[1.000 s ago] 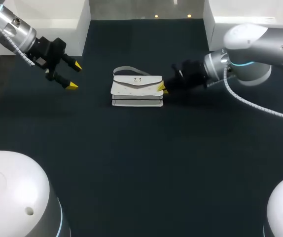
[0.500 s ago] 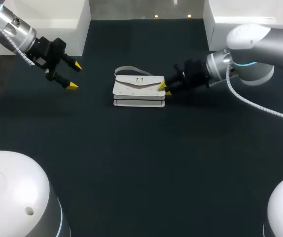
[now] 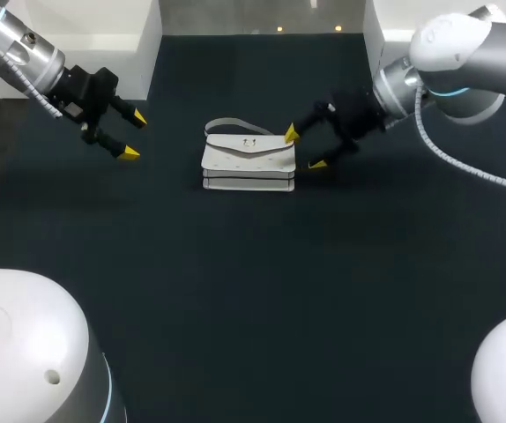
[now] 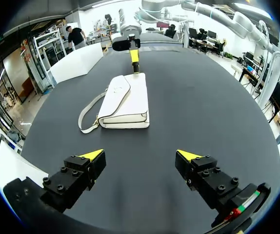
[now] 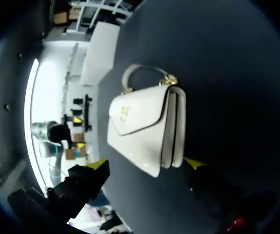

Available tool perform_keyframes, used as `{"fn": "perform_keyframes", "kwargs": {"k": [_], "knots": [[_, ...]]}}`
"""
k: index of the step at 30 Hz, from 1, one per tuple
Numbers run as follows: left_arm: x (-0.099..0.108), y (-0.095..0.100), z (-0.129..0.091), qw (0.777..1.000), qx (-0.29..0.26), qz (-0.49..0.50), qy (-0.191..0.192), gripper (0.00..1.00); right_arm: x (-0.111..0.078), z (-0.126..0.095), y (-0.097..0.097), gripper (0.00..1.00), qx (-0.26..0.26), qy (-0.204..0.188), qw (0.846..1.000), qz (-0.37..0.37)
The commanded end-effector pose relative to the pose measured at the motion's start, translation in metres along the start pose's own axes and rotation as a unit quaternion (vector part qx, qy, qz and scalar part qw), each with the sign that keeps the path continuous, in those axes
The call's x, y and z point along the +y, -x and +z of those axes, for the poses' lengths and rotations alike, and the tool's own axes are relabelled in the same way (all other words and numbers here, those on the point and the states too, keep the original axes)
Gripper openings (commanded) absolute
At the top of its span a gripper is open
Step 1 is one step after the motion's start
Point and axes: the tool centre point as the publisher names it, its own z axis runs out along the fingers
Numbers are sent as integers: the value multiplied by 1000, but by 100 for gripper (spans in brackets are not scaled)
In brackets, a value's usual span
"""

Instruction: Pick up the bag, open it, inspect its contents, close it, and place it on the opposite side

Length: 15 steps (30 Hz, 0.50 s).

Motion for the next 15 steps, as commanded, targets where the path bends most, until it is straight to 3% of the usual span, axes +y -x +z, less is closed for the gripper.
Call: {"fn": "perform_keyframes", "kwargs": {"k": [1,7,10,15], "knots": [[1,0,1,1000,-1,1,-1,100,6,-5,-13,100,-73,-28,997,-4],[1,0,1,1000,-1,1,-1,100,5,-10,-15,100,-124,-52,991,-18],[-6,2,0,1000,4,9,9,100,4,-13,-16,100,-147,-62,987,-27],[-16,8,-3,1000,24,11,-6,100,3,-15,-18,100,-193,-75,977,-51]]}}
